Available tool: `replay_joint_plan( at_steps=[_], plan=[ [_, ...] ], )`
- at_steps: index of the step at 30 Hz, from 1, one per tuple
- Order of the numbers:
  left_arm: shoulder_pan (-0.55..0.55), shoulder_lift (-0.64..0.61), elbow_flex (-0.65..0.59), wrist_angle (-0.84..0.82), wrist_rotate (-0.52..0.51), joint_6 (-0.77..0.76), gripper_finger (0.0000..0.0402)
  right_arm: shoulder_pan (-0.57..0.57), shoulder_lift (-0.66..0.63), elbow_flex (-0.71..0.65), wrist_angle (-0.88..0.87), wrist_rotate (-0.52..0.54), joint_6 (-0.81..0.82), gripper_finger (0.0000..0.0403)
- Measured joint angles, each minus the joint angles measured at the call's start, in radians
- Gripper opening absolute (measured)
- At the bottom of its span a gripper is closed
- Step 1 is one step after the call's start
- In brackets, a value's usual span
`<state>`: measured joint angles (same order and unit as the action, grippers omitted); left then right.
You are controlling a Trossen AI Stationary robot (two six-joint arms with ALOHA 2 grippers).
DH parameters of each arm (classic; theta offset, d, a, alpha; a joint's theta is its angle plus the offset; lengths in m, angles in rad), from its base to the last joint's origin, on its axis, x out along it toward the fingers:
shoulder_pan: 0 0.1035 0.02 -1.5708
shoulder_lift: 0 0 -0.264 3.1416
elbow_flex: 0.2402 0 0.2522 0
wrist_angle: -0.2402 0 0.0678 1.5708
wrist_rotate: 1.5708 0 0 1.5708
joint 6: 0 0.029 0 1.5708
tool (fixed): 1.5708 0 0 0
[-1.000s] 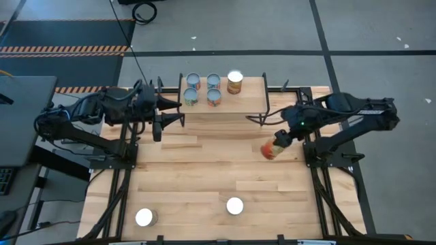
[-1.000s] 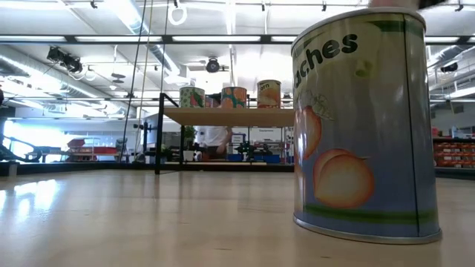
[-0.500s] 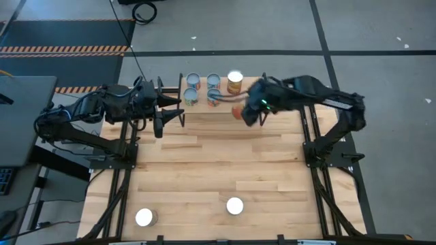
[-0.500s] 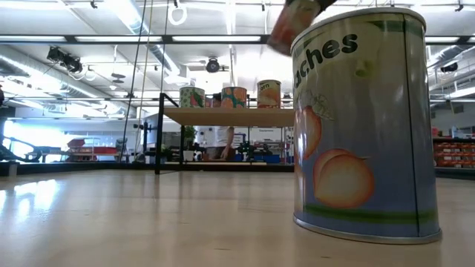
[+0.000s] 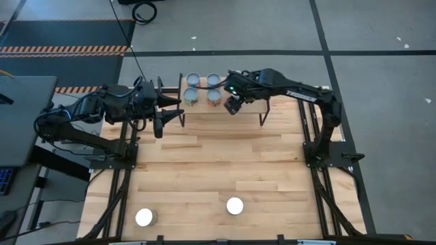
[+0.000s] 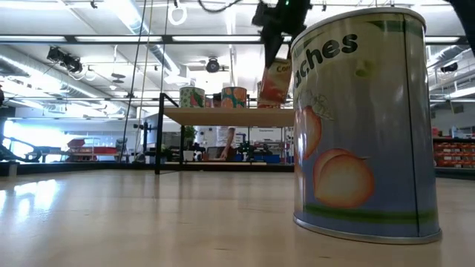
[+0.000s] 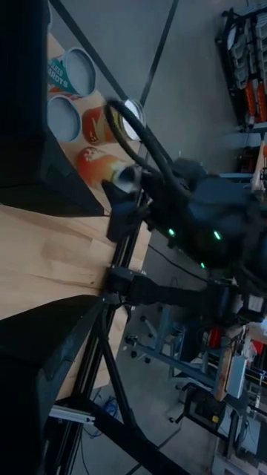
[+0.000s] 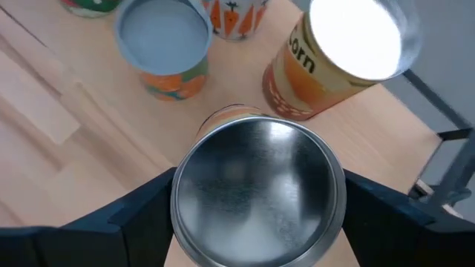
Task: Pick and place cans onto a shelf
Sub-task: Put the can of corn on the shelf aligned with the other can of corn
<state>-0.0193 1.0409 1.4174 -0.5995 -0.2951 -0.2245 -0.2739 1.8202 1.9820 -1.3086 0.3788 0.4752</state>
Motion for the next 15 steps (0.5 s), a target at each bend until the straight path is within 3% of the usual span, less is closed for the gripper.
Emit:
replay_joint_plan(
  at_steps=[15],
  plan=[
    [0.0,0.0,0.0,0.001,0.0,-0.001,0.0188,-0.083,0.047,-0.012,0.108,-0.065,0.011,0.0372]
  ],
)
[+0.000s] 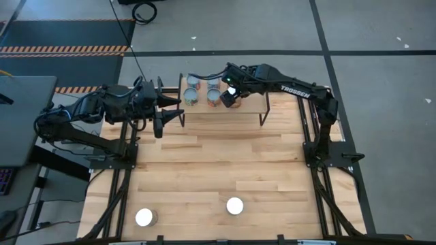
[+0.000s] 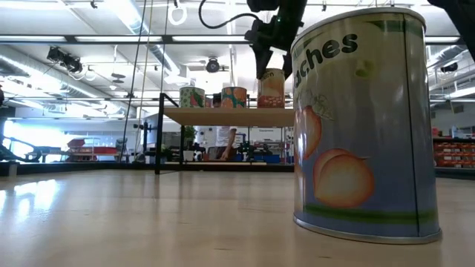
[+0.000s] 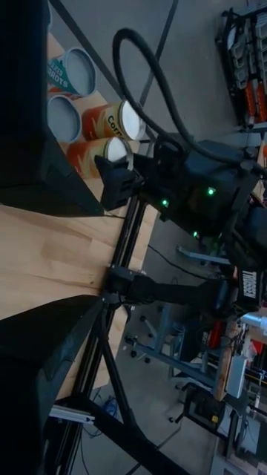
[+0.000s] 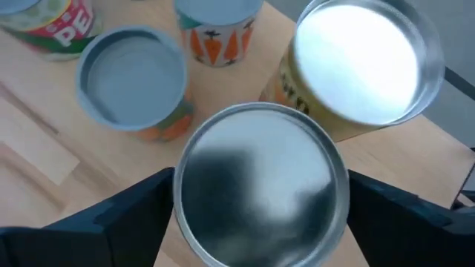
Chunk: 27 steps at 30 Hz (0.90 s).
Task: Pick and place cans onto a shelf
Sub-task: Put the can of corn on the shelf aligned with the other can of corn
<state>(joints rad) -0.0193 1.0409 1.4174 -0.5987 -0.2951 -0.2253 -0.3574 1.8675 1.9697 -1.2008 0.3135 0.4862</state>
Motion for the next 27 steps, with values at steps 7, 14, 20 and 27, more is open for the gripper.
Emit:
replay_joint_plan(
  at_steps=[7,14,20,27],
  plan=[
    [0.0,0.0,0.0,0.0,0.0,0.0,0.0188,-0.007,-0.003,0.0,0.005,0.002,0.0,0.0374],
    [-0.002,0.0,0.0,0.0,0.0,-0.005,0.0188,-0.005,-0.003,0.005,0.003,0.011,-0.014,0.0373],
    [-0.002,0.0,0.0,0.0,0.022,-0.022,0.0188,-0.004,-0.003,0.005,0.002,0.015,-0.018,0.0373],
    [-0.002,-0.002,0.0,0.0,0.027,-0.026,0.0188,0.001,-0.008,0.005,0.004,0.017,-0.025,0.0373]
  ],
)
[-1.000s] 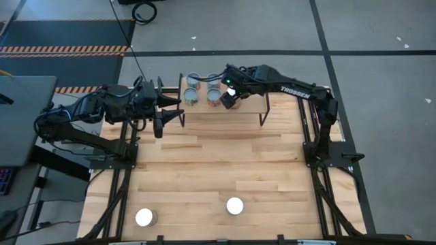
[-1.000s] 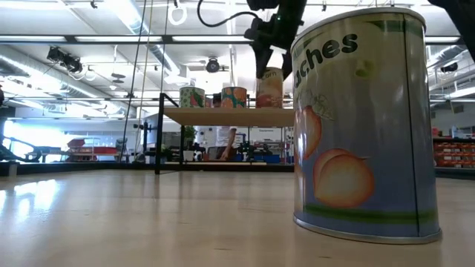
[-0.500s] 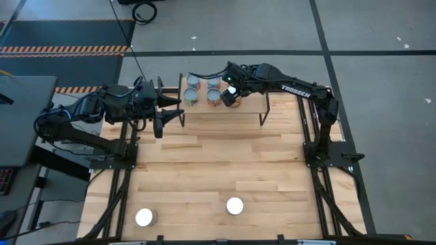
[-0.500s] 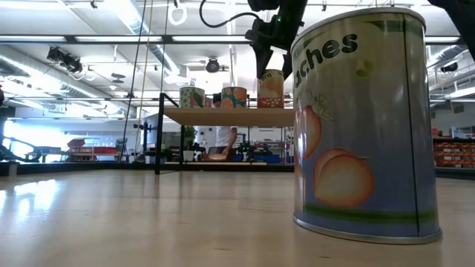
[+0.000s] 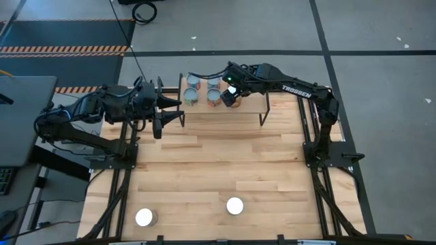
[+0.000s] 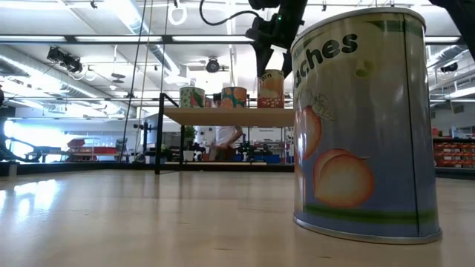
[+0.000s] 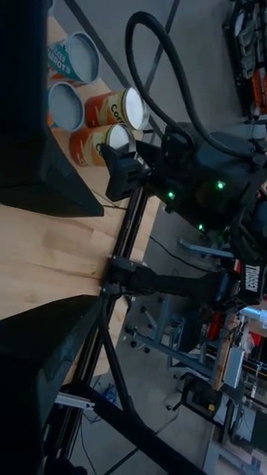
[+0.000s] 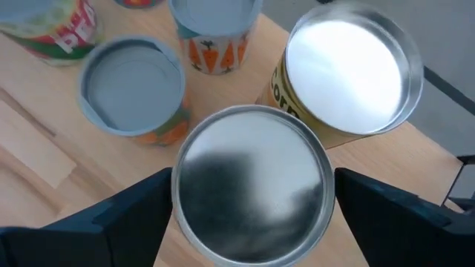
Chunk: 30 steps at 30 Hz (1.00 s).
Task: Pick and place cans onto a shelf
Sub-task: Put the can of corn on the shelf aligned with the other can of corn, then put the right can of peaches on the shelf
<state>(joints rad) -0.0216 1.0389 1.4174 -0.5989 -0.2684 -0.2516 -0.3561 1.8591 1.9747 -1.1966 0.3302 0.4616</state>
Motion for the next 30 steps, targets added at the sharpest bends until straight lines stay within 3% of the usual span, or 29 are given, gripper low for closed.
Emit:
replay_joint_plan(
  at_steps=[9,13,16,21,25,30],
  plan=[
    [-0.004,-0.001,0.0,0.001,0.003,-0.009,0.0188,0.025,-0.1,0.0,0.057,0.039,-0.002,0.0373],
    [-0.033,-0.001,0.0,0.001,0.003,-0.024,0.0188,0.102,-0.173,0.0,0.051,0.057,-0.017,0.0373],
    [-0.07,-0.001,0.0,0.001,0.003,-0.024,0.0188,0.227,-0.214,-0.001,0.052,0.074,-0.044,0.0373],
    [-0.141,-0.001,0.0,-0.002,0.003,-0.026,0.0188,0.536,-0.246,-0.065,0.064,0.064,-0.12,0.0373],
    [-0.198,-0.001,0.0,-0.008,0.003,-0.026,0.0188,0.753,-0.229,-0.133,0.076,-0.039,-0.11,0.0373],
    [-0.242,-0.001,0.0,-0.029,0.003,-0.026,0.0188,0.914,-0.172,-0.25,0.163,-0.121,-0.109,0.0373]
  ],
)
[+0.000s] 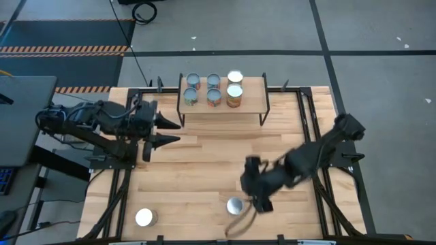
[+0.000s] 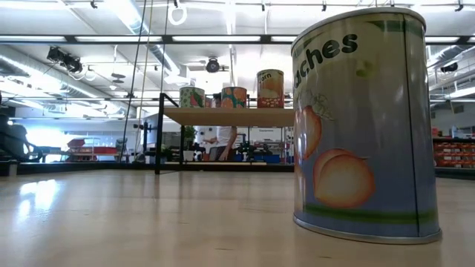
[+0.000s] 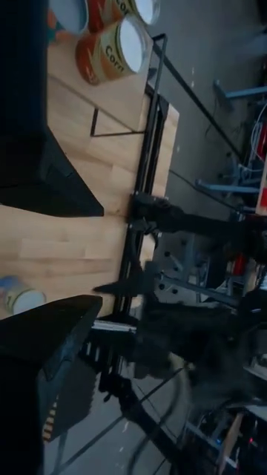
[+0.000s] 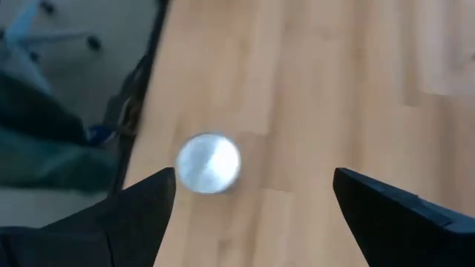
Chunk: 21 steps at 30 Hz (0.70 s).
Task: Pick and place cans onto a shelf
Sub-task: Put the right can of peaches on the shelf
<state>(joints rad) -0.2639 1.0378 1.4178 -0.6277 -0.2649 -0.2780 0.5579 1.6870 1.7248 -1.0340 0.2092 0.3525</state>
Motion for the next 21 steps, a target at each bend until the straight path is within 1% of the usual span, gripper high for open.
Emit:
replay_joint_plan(
  at_steps=[4,7,11,13,16,21],
  plan=[
    [-0.022,0.001,0.0,0.001,0.0,-0.008,0.0188,0.06,0.058,-0.092,0.144,-0.002,-0.098,0.0373],
    [-0.03,0.001,0.0,-0.003,0.0,-0.028,0.0188,0.072,0.111,-0.119,0.211,-0.007,-0.163,0.0374],
    [-0.033,0.002,0.0,-0.02,0.0,-0.054,0.0188,0.045,0.174,-0.111,0.233,-0.087,-0.175,0.0381],
    [-0.033,0.002,0.0,-0.032,-0.001,-0.066,0.0188,0.03,0.208,-0.111,0.242,-0.101,-0.186,0.0388],
    [-0.033,0.002,0.0,-0.054,-0.008,-0.08,0.0188,0.015,0.245,-0.111,0.264,-0.107,-0.25,0.0398],
    [-0.033,0.002,0.0,-0.06,-0.011,-0.08,0.0188,-0.01,0.279,-0.111,0.261,-0.178,-0.262,0.0399]
  ],
)
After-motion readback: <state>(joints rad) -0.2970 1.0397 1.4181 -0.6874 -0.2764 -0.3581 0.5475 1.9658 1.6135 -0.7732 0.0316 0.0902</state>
